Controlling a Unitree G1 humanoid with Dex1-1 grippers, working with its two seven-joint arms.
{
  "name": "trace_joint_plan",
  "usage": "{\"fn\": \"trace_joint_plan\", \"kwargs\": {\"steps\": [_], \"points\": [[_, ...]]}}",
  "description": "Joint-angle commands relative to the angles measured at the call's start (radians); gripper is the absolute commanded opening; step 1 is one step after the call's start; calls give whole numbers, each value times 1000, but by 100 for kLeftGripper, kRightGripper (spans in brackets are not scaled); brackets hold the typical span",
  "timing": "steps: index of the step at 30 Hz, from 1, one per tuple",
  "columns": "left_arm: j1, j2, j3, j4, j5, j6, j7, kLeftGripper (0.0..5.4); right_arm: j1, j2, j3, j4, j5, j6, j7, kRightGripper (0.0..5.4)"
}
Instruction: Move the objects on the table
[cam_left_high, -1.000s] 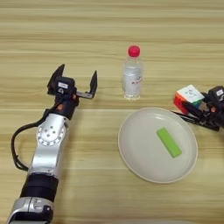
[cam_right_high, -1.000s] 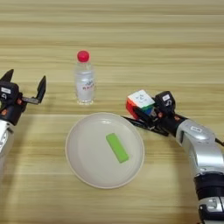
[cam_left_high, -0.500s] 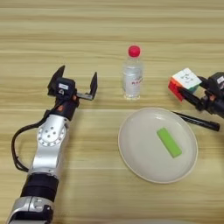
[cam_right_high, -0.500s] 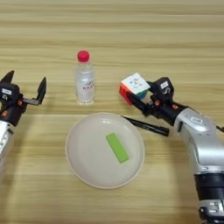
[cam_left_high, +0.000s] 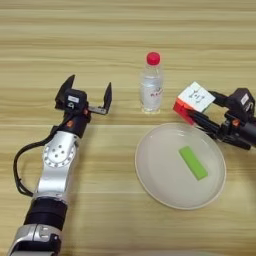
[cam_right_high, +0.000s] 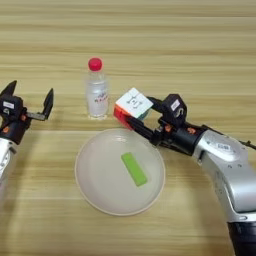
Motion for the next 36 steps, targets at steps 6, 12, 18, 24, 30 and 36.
{"fn": "trace_joint_plan", "kwargs": {"steps": [6, 12, 18, 24, 30, 36], "points": [[-17, -1, -3, 10, 7, -1, -1, 540, 82, -18, 131, -73, 19, 5, 73, 331], [-16, -2, -4, 8, 8, -1, -1, 540, 107, -29, 179, -49, 1, -11, 93, 331], [-15, -1, -4, 6, 8, -1, -2, 540, 127, -39, 196, 0, -24, -42, 103, 331], [-14, 0, -3, 6, 8, -3, -2, 540, 145, -48, 219, 38, -57, -82, 117, 331], [-14, 1, -2, 7, 8, -5, -3, 540, 150, -55, 234, 57, -76, -109, 125, 331], [-15, 3, -1, 11, 7, -7, -4, 540, 154, -56, 238, 59, -86, -123, 134, 402]]}}
